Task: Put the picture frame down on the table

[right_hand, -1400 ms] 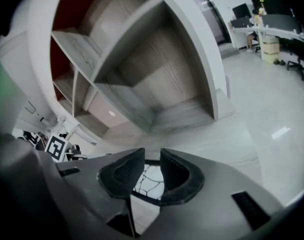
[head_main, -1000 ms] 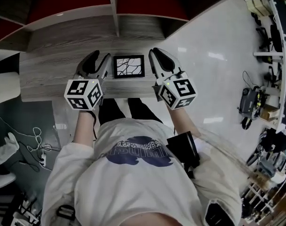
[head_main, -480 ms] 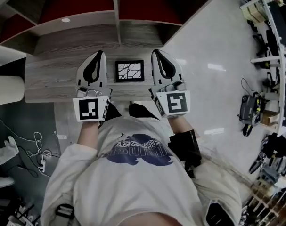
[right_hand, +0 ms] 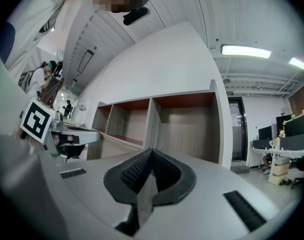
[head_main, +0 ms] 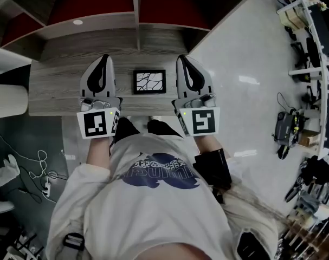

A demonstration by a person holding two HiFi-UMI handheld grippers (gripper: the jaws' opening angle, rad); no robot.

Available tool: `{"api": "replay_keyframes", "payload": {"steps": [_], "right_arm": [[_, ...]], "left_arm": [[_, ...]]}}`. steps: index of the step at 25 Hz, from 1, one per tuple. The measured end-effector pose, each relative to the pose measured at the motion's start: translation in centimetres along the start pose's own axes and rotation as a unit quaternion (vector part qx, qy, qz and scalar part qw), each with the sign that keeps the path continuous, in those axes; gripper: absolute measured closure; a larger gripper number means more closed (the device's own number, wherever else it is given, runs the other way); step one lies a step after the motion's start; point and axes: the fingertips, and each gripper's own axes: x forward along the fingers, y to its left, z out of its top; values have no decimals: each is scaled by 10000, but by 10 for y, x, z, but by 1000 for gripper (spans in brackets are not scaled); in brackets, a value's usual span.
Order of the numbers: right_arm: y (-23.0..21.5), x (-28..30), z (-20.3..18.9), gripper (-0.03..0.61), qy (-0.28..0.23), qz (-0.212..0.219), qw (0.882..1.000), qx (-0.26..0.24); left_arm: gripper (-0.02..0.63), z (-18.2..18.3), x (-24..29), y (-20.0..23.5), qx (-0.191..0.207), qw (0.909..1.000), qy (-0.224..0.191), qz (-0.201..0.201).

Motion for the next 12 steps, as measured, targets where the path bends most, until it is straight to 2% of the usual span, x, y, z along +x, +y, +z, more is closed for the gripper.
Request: {"api": "replay_keyframes", "payload": {"steps": [8, 12], "right_arm": [[1, -1, 1, 578, -123, -26, 9998, -141], [-1, 1, 7, 580, -177, -210, 9993, -266]], "left_arm": [[606, -8, 2, -3, 4, 10000, 39, -77], [606, -7, 3, -5, 9, 9999, 40, -115]]}}
